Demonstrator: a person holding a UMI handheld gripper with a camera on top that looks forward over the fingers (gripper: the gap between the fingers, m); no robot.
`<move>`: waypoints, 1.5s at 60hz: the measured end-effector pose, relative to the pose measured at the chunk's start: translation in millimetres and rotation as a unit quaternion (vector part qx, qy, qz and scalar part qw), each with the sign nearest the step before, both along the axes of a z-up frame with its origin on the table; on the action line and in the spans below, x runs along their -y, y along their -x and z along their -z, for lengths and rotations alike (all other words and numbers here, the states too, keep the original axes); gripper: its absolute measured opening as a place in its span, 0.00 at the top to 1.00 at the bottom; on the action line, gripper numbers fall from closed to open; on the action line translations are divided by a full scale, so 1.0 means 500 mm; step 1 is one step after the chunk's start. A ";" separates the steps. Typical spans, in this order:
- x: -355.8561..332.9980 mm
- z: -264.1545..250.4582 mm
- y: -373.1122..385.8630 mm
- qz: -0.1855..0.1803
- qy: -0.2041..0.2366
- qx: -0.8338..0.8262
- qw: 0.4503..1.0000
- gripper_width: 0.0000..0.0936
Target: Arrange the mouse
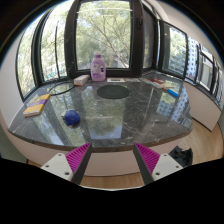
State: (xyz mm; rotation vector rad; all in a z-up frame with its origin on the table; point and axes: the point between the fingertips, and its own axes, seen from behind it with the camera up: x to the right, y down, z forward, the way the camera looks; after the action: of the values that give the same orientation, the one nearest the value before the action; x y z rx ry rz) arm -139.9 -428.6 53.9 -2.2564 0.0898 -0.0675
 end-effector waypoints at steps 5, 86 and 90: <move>-0.072 0.029 0.099 -0.030 -0.008 -0.004 1.000 0.09; -0.510 0.069 0.329 -0.089 -0.015 -0.018 0.996 0.63; -0.544 -0.034 0.357 -0.118 -0.056 -0.033 0.991 0.63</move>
State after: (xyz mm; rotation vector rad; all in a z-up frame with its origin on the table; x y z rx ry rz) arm -318.6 -156.7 70.9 -2.1406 -0.1348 0.1341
